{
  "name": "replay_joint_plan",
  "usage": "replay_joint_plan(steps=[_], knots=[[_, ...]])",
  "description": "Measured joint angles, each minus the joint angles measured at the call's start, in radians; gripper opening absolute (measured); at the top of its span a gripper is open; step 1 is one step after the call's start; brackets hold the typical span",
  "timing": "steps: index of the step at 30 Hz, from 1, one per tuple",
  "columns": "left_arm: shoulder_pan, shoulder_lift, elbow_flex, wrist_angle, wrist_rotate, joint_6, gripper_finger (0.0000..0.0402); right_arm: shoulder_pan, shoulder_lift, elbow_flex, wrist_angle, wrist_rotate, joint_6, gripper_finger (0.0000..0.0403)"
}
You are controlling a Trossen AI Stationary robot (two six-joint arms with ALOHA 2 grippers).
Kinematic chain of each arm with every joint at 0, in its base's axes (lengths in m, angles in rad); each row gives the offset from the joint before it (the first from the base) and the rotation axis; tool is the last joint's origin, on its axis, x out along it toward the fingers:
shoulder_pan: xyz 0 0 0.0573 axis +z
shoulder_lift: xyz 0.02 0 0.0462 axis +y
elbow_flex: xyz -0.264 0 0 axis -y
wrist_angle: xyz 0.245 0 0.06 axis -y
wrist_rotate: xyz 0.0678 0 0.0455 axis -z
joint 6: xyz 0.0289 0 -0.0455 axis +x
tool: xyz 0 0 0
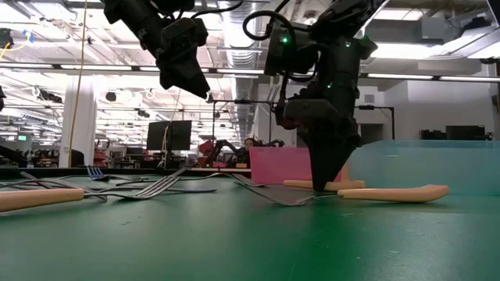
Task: Sort silverware by color (type)
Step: Put the yellow fork into the pink bin
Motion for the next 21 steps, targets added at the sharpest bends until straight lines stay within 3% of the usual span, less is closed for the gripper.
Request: replay_joint_plan(steps=[10,21], knots=[[0.0,0.0,0.0,-0.001,0.0,0.0,0.0129,0.001,0.002,0.013,-0.01,-0.004,0.033,0.0087],[0.0,0.0,0.0,-0.002,0.0,0.01,0.0129,0.002,0.009,0.15,-0.132,-0.014,0.035,0.0087]])
